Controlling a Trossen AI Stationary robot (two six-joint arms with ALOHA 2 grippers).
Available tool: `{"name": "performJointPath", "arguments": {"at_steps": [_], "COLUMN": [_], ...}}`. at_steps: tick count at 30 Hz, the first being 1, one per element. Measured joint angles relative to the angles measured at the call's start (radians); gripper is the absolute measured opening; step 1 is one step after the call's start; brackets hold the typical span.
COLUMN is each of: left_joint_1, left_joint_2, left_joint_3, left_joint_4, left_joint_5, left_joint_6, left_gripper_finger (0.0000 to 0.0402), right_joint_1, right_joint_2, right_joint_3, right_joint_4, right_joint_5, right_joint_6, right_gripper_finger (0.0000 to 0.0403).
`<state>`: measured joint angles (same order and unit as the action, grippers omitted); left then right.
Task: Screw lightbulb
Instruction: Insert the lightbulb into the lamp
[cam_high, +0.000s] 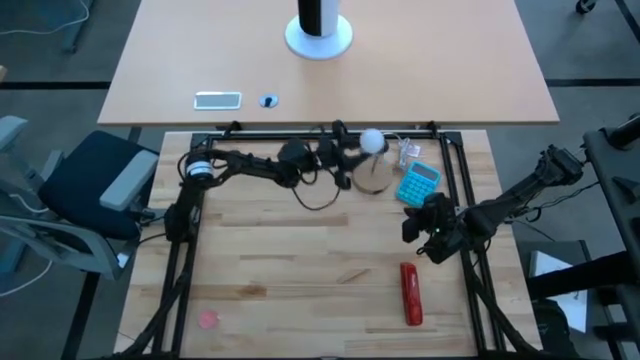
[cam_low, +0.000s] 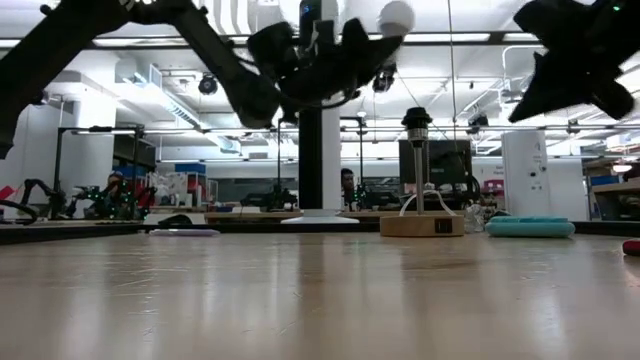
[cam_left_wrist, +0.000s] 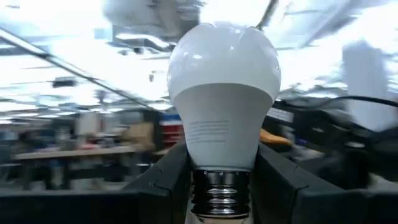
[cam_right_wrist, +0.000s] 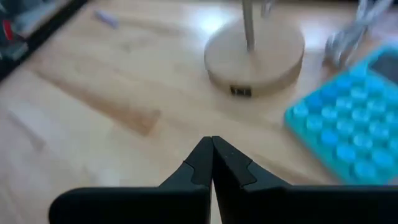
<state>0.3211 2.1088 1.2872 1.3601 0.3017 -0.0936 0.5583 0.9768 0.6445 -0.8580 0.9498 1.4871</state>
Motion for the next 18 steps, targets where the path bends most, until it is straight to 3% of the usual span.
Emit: {"name": "performJointPath", "arguments": {"at_steps": [3,6,9,12,18], "left_joint_1": [0.008,0.008,-0.005,-0.022,-0.072], "left_joint_2": [0.001,0.002,0.001,-0.001,-0.002], "left_joint_3": [-0.009,-0.008,-0.008,0.0,0.042], "left_joint_4": [0.011,0.091,0.2,0.211,0.212], "left_joint_5": [0.018,0.127,0.26,0.33,0.372], "left_joint_6": [-0.067,-0.126,-0.206,-0.241,-0.24], "left_gripper_finger": [0.0124,0.0124,0.0124,0.0124,0.0124], "right_joint_1": [0.0,-0.007,-0.017,-0.03,-0.068], "right_joint_2": [-0.001,-0.001,-0.034,-0.077,-0.121], "right_joint_3": [0.0,0.0,0.01,0.037,0.05], "right_joint_4": [0.106,0.258,0.395,0.552,1.044], "right_joint_5": [0.173,0.343,0.394,0.303,-0.008], "right_joint_6": [-0.206,-0.479,-0.728,-1.0,-1.565], "right_gripper_finger": [0.0,0.0,0.0,0.0,0.0033]}}
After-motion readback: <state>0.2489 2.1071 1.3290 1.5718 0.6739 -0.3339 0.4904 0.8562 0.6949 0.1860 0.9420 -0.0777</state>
